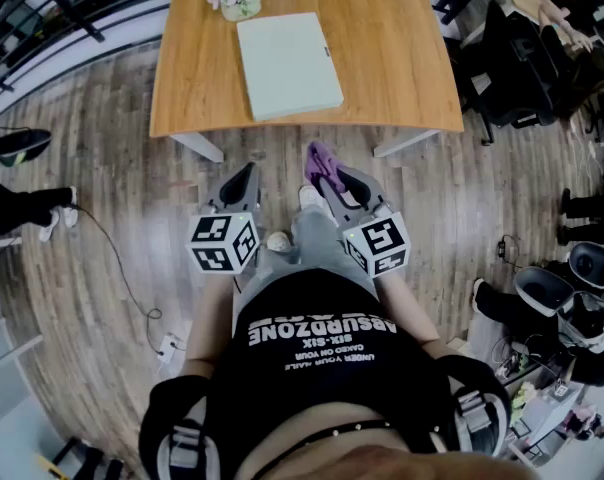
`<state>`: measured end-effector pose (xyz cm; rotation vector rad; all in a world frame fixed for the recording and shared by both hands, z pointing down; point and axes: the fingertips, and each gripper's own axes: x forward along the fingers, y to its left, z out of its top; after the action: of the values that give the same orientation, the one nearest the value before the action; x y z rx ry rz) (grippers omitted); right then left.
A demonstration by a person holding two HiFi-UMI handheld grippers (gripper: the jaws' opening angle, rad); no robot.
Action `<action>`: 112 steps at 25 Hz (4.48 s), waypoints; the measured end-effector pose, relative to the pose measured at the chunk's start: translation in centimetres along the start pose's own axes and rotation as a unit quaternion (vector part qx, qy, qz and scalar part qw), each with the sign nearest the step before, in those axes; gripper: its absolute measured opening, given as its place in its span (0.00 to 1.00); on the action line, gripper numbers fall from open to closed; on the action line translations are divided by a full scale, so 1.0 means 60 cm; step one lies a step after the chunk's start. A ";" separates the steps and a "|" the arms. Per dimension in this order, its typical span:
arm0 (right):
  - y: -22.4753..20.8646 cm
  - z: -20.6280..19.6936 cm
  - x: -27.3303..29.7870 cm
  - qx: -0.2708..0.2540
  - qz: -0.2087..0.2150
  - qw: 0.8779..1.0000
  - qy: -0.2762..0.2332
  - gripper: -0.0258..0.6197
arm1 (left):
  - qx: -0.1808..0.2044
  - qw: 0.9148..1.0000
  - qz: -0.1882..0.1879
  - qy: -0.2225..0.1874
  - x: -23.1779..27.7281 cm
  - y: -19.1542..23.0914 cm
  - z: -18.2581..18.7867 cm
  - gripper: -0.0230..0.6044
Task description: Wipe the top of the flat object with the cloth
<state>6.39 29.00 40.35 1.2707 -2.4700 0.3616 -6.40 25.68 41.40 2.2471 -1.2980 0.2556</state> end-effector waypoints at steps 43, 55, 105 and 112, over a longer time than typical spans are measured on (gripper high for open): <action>-0.309 -0.116 0.330 -0.261 0.130 0.937 0.192 0.19 | 0.004 0.987 0.099 0.123 0.383 0.180 0.054 0.06; -0.344 -0.096 0.379 -0.241 0.121 0.942 0.201 0.19 | 0.017 0.980 0.081 0.182 0.467 0.243 0.014 0.06; -0.491 0.010 0.615 -0.210 0.021 0.962 0.170 0.19 | 0.006 0.970 0.007 0.242 0.565 0.333 0.020 0.06; -0.518 0.027 0.645 -0.215 0.021 0.963 0.161 0.19 | -0.010 0.964 0.004 0.266 0.568 0.337 0.019 0.06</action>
<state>10.59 -17.64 56.86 0.9009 -2.1435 0.0286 -5.89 -8.49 61.46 1.9613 -1.0099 0.7835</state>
